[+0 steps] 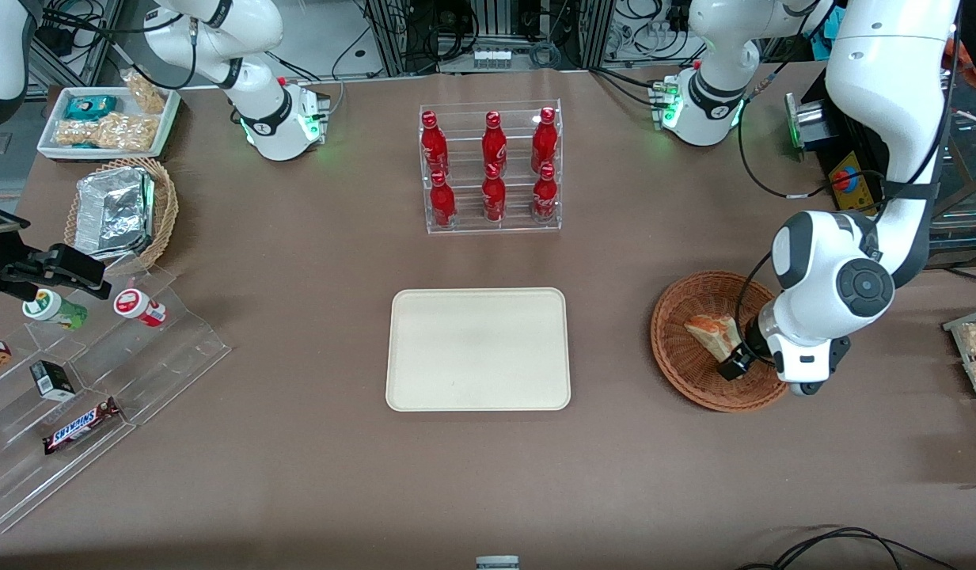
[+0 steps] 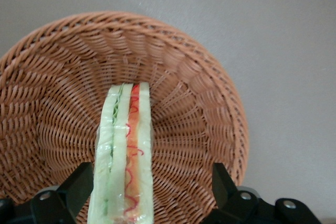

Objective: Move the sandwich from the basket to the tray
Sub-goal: 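Lower the open left gripper around the wrapped sandwich and close it, then lift the sandwich and carry it over the cream tray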

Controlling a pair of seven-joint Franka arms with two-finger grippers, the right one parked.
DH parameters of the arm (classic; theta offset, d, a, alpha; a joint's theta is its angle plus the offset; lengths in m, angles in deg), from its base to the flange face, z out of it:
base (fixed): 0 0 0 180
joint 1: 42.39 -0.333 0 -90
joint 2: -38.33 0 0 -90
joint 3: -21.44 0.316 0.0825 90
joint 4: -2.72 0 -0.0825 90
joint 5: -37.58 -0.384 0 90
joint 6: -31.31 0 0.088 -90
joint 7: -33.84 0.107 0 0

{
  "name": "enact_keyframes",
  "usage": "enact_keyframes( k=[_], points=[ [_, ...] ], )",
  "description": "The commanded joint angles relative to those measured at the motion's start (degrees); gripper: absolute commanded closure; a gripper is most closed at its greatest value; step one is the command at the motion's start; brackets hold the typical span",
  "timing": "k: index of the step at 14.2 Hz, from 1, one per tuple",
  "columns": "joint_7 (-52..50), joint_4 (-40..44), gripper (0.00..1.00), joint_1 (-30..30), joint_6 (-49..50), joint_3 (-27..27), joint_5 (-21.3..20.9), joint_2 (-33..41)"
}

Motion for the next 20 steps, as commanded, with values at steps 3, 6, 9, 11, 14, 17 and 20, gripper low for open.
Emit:
enact_keyframes(
  k=[3, 6, 9, 11, 14, 17, 20],
  points=[
    [-0.7, -2.4, 0.00, 0.3, -1.0, 0.2, 0.2, -0.8],
    [-0.6, -3.6, 0.00, 0.3, -1.0, 0.3, -0.5, -2.0],
    [-1.7, -3.0, 0.53, 0.3, -0.8, 0.3, -0.4, -2.7],
    [-1.6, -3.0, 0.84, 0.1, -0.6, 0.3, -0.4, -2.5],
    [3.5, -2.8, 0.91, -0.4, -0.3, 0.4, -0.5, -2.1],
    [6.7, -0.3, 0.93, -0.3, 6.0, 0.4, -0.5, 0.7],
    [11.8, 2.7, 0.92, 1.5, 13.1, -0.4, -0.6, 3.9]
  ],
)
